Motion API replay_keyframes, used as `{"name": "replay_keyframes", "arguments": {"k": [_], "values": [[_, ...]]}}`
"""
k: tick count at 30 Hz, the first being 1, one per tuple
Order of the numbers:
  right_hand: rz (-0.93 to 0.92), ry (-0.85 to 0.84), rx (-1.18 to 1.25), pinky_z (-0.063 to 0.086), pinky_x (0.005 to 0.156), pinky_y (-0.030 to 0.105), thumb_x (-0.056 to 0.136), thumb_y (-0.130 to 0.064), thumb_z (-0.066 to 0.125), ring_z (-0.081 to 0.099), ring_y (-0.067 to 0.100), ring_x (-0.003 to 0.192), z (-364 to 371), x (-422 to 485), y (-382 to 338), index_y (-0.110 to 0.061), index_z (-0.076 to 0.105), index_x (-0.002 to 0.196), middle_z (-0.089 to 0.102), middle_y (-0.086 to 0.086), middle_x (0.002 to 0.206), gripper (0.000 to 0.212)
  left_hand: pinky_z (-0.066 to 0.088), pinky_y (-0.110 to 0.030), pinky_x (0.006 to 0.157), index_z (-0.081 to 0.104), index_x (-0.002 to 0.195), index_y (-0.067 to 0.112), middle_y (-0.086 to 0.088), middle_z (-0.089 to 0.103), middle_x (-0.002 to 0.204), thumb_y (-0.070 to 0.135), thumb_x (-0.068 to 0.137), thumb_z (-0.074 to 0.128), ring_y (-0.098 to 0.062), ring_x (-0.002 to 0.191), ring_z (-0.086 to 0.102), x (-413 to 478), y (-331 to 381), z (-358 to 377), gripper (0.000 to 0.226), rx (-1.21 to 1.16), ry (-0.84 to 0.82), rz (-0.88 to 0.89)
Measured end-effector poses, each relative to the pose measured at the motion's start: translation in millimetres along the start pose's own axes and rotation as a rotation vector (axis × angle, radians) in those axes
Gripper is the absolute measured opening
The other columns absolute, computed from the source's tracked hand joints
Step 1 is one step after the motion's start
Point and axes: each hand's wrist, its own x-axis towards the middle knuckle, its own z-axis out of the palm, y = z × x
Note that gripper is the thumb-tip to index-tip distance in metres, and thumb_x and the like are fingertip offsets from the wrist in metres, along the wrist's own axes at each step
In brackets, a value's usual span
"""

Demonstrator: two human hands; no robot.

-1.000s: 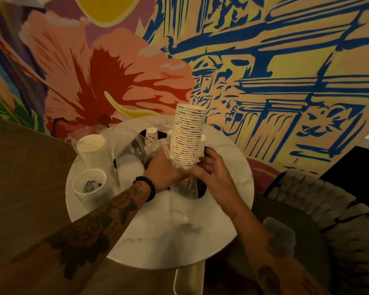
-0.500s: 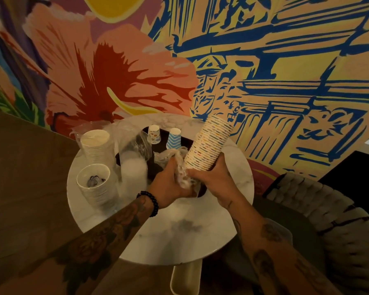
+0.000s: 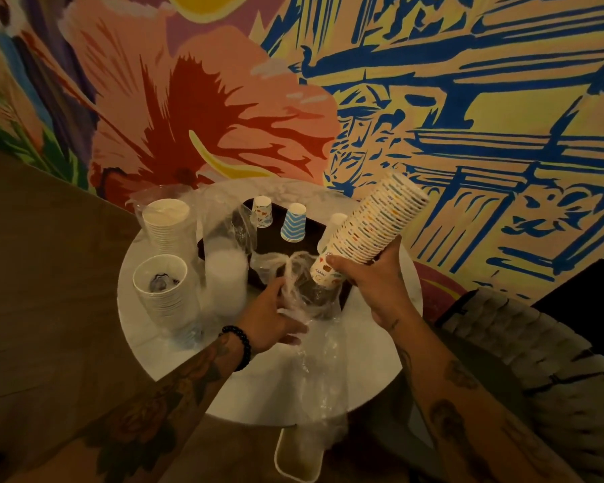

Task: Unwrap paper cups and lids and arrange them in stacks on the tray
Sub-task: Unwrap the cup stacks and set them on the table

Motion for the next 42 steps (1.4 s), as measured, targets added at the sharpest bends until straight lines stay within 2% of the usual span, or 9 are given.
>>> {"name": "replay_keyframes", "arguments": {"k": [5, 8, 16, 23, 26, 29, 32, 36, 42], "values": [[0.011, -0.183, -0.021, 0.058, 0.092, 0.034, 0.068, 0.003, 0.087, 0.06, 0.01, 0.121, -18.1, 2.4, -0.6, -0.026, 0.037, 0.142, 0.061, -0.006, 0.133, 0.094, 0.058, -0.058, 0.081, 0.044, 0.133, 0.018, -0.023, 0.059, 0.125, -0.014, 0.087, 0.062, -0.035, 0.093, 0.07, 3.1, -6.6, 1.1, 0.059, -0.286, 0.153, -0.071], [0.061, -0.361, -0.056, 0.058, 0.081, 0.026, 0.069, 0.01, 0.083, 0.063, 0.01, 0.118, -34.9, -5.4, 9.6, -0.024, 0.038, 0.141, 0.063, -0.004, 0.131, 0.092, 0.059, -0.054, 0.08, 0.047, 0.139, 0.021, -0.017, 0.066, 0.124, -0.007, 0.086, 0.067, -0.037, 0.104, 0.069, 8.3, -8.2, 6.7, 0.063, -0.408, 0.186, -0.061], [0.135, -0.605, -0.144, 0.057, 0.093, 0.032, 0.067, 0.002, 0.088, 0.06, 0.008, 0.124, -62.9, -7.8, 38.8, -0.027, 0.035, 0.146, 0.062, -0.01, 0.134, 0.099, 0.057, -0.057, 0.084, 0.041, 0.142, 0.027, -0.01, 0.071, 0.114, -0.011, 0.088, 0.056, -0.03, 0.106, 0.067, 16.8, 1.6, 26.9, 0.068, -0.601, 0.171, -0.05], [0.14, -0.791, -0.244, 0.055, 0.088, 0.021, 0.069, -0.003, 0.089, 0.058, -0.001, 0.122, -95.7, 25.0, 43.1, -0.047, 0.031, 0.143, 0.06, -0.023, 0.132, 0.104, 0.05, -0.067, 0.09, 0.049, 0.138, 0.033, -0.014, 0.064, 0.127, 0.03, 0.07, 0.073, -0.034, 0.114, 0.064, 14.0, 9.7, 33.8, 0.072, -0.648, 0.385, 0.01], [0.137, -0.895, -0.306, 0.051, 0.101, 0.03, 0.069, -0.007, 0.09, 0.054, 0.003, 0.129, -105.9, 41.5, 45.5, -0.048, 0.026, 0.148, 0.056, -0.022, 0.139, 0.11, 0.05, -0.064, 0.093, 0.063, 0.126, 0.021, -0.013, 0.064, 0.125, 0.054, 0.08, 0.069, -0.03, 0.114, 0.063, 11.5, 14.8, 32.9, 0.057, -0.64, 0.506, -0.107], [0.145, -1.003, -0.375, 0.047, 0.106, 0.032, 0.069, -0.01, 0.091, 0.052, 0.002, 0.131, -112.2, 56.5, 45.5, -0.049, 0.021, 0.15, 0.053, -0.022, 0.143, 0.114, 0.059, -0.044, 0.081, 0.067, 0.107, 0.014, -0.01, 0.069, 0.106, 0.027, 0.091, 0.07, -0.022, 0.09, 0.066, 12.6, 13.6, 33.7, 0.021, -0.426, 0.642, -0.199], [0.151, -1.095, -0.452, 0.046, 0.101, 0.02, 0.07, -0.009, 0.09, 0.05, -0.003, 0.13, -118.6, 69.9, 45.5, -0.048, 0.019, 0.15, 0.049, -0.025, 0.142, 0.114, 0.054, -0.032, 0.065, 0.064, 0.104, 0.008, -0.01, 0.068, 0.093, 0.006, 0.092, 0.066, -0.021, 0.077, 0.065, 13.9, 1.9, 29.9, 0.012, -0.392, 0.81, -0.22], [0.156, -1.146, -0.519, 0.045, 0.109, 0.033, 0.068, -0.013, 0.092, 0.045, 0.004, 0.136, -122.7, 89.0, 49.8, -0.047, 0.016, 0.153, 0.046, -0.022, 0.147, 0.119, 0.048, -0.03, 0.059, 0.066, 0.103, 0.006, -0.01, 0.066, 0.095, 0.008, 0.093, 0.064, -0.021, 0.073, 0.059, 8.2, -20.8, 24.8, 0.01, -0.408, 0.939, -0.256], [0.117, -1.124, -0.511, 0.04, 0.11, 0.032, 0.07, -0.005, 0.089, 0.045, -0.005, 0.128, -103.9, 100.1, 56.3, -0.061, 0.017, 0.138, 0.044, -0.029, 0.139, 0.114, 0.05, -0.027, 0.051, 0.063, 0.09, 0.01, -0.006, 0.052, 0.069, 0.008, 0.091, 0.067, -0.018, 0.06, 0.051, 1.7, -39.3, 24.1, 0.005, -0.502, 0.926, -0.342]]}}
